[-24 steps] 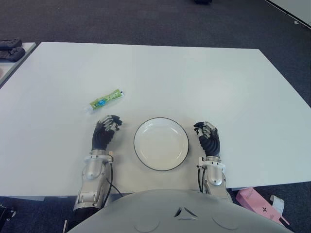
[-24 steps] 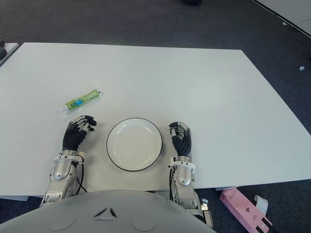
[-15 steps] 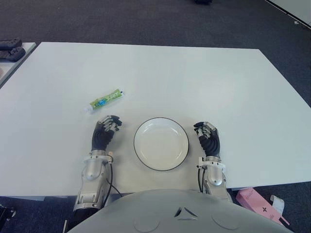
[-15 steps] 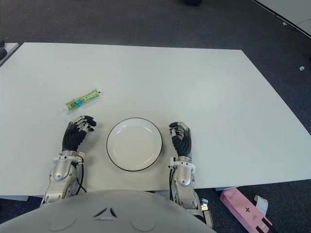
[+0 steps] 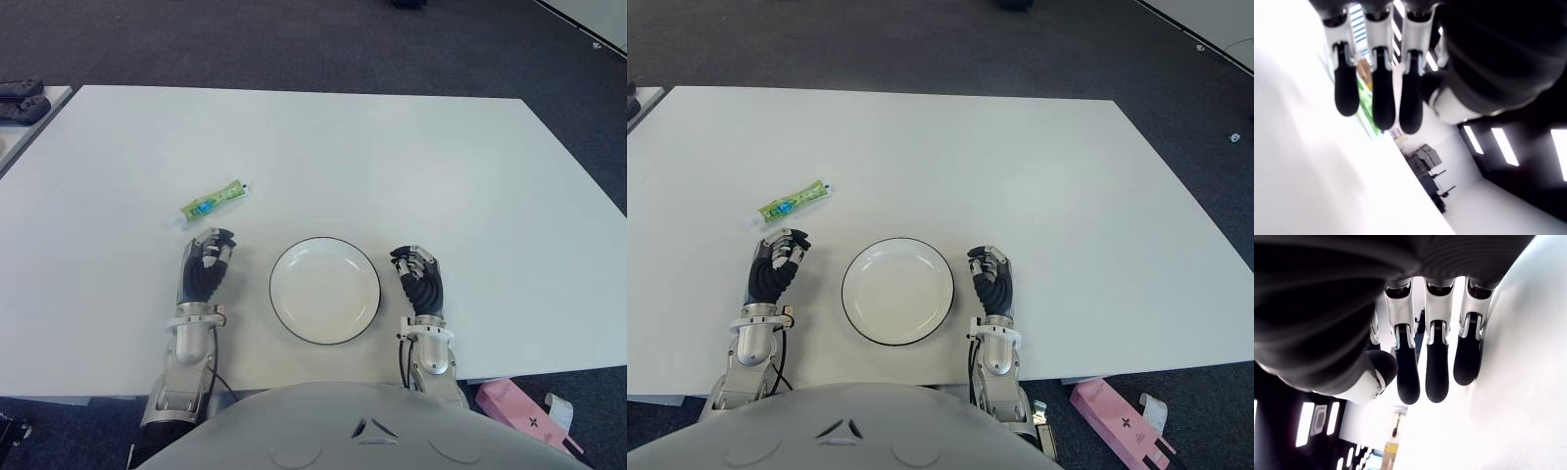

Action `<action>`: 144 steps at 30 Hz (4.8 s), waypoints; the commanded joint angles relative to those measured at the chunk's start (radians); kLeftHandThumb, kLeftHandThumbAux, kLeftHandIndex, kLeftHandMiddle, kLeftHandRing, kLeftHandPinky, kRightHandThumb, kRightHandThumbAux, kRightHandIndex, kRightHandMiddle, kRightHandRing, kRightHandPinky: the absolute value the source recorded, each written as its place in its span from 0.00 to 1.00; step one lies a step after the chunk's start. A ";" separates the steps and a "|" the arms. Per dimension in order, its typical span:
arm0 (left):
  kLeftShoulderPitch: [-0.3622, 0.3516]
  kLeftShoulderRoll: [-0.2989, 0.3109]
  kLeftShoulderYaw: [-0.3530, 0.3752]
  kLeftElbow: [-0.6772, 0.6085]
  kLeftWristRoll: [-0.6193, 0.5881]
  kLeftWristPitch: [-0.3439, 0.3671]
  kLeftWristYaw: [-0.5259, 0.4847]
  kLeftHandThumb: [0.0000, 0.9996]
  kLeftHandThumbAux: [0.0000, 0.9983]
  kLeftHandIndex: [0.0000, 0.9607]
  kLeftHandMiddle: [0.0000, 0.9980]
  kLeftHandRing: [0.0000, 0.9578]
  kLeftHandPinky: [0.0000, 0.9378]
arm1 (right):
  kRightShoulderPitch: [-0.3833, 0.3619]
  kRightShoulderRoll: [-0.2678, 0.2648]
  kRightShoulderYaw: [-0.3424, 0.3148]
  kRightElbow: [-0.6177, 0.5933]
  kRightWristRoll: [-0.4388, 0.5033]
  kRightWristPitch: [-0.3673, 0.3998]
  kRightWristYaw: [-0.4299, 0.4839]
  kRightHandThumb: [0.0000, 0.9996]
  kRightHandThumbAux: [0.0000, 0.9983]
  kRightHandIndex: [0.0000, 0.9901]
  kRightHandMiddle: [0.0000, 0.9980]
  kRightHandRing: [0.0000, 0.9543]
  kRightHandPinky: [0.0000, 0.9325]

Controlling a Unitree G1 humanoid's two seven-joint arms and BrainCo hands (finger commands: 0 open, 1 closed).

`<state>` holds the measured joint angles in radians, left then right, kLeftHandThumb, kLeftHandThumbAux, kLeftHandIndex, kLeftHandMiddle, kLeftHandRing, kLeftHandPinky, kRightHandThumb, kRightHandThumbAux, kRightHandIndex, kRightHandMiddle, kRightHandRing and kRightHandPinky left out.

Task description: Put the toothpaste on the table into the plate.

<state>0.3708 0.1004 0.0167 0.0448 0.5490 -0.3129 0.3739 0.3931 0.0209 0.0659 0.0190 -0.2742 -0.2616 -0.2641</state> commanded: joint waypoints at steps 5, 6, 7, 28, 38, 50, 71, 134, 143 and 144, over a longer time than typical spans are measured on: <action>-0.087 0.074 -0.020 -0.097 0.275 0.193 0.074 0.60 0.72 0.40 0.41 0.45 0.45 | 0.002 0.005 0.008 0.018 -0.002 0.024 0.000 0.70 0.73 0.43 0.46 0.47 0.46; -0.100 0.090 -0.014 -0.103 0.277 0.213 0.055 0.46 0.71 0.34 0.38 0.42 0.43 | 0.002 0.005 0.007 0.018 -0.002 0.025 0.000 0.70 0.73 0.43 0.46 0.47 0.45; -0.109 0.100 -0.011 -0.106 0.277 0.227 0.043 0.40 0.66 0.29 0.35 0.39 0.41 | 0.001 0.006 0.008 0.019 -0.002 0.026 -0.001 0.70 0.73 0.43 0.46 0.47 0.45; -0.373 0.333 -0.152 0.050 0.452 0.499 -0.153 0.45 0.17 0.00 0.01 0.01 0.01 | 0.003 0.005 -0.001 0.029 0.011 0.015 -0.005 0.70 0.73 0.43 0.46 0.46 0.46; -0.542 0.389 -0.247 0.290 0.446 0.482 -0.179 0.47 0.12 0.00 0.00 0.00 0.00 | 0.014 0.013 -0.002 0.018 0.010 0.016 -0.014 0.70 0.73 0.43 0.46 0.47 0.47; -0.680 0.445 -0.353 0.511 0.426 0.406 -0.173 0.49 0.12 0.00 0.00 0.00 0.00 | 0.011 0.011 -0.009 0.024 0.022 0.022 -0.004 0.70 0.73 0.43 0.46 0.47 0.46; -0.858 0.492 -0.530 0.791 0.429 0.195 -0.285 0.45 0.04 0.00 0.00 0.00 0.00 | 0.020 0.011 -0.008 0.026 0.014 -0.007 -0.019 0.70 0.73 0.43 0.46 0.47 0.47; -0.812 0.562 -0.685 0.912 0.396 0.228 -0.213 0.75 0.54 0.43 0.49 0.50 0.56 | 0.062 0.004 -0.014 -0.016 0.000 0.010 -0.025 0.70 0.74 0.43 0.44 0.47 0.46; -0.771 0.563 -0.653 0.874 0.384 0.242 -0.092 0.85 0.66 0.43 0.57 0.75 0.79 | 0.061 0.004 -0.017 -0.019 0.009 0.018 -0.018 0.70 0.74 0.43 0.45 0.48 0.49; -0.766 0.563 -0.649 0.874 0.382 0.236 -0.070 0.85 0.66 0.43 0.57 0.76 0.80 | 0.060 0.002 -0.018 -0.019 0.011 0.015 -0.016 0.70 0.74 0.43 0.45 0.48 0.49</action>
<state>-0.4632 0.6577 -0.6267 0.8974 0.9312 -0.0756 0.2895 0.4382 0.0244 0.0577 -0.0070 -0.2713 -0.2720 -0.2858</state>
